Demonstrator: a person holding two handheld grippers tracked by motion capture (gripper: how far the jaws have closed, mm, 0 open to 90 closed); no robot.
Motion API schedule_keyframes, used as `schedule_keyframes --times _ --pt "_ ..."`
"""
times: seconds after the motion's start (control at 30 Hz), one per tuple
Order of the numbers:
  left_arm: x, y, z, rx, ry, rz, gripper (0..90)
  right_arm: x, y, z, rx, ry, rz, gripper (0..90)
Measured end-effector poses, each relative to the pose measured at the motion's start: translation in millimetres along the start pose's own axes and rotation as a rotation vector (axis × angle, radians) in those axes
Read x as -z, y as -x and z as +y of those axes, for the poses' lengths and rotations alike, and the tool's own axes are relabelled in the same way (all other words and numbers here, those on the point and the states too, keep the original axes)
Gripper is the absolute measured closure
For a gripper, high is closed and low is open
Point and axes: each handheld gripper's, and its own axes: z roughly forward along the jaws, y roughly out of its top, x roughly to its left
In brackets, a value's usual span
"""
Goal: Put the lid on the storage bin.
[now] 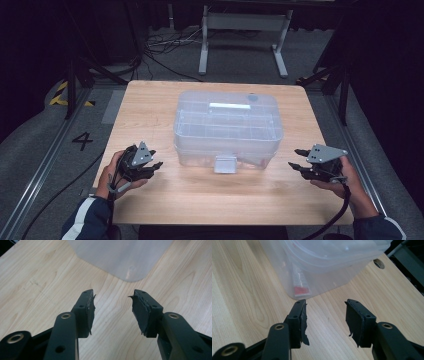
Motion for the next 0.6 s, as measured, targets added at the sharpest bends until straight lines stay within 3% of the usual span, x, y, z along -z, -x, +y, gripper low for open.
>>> schedule_keyframes --times 0.3,0.47,0.6 --pt "4.0 -1.9 -18.6 0.02 -0.038 0.011 43.6 -1.1 1.3 -12.8 -0.029 -0.051 -0.015 39.7" --pt "4.5 -3.2 -28.6 0.044 -0.063 0.04 38.4 -4.0 0.6 -28.1 -0.055 -0.083 -0.017 36.9" --pt "7.0 -4.7 -34.3 0.053 -0.05 0.015 30.3 -3.1 1.3 -39.7 -0.087 -0.09 -0.018 35.7"
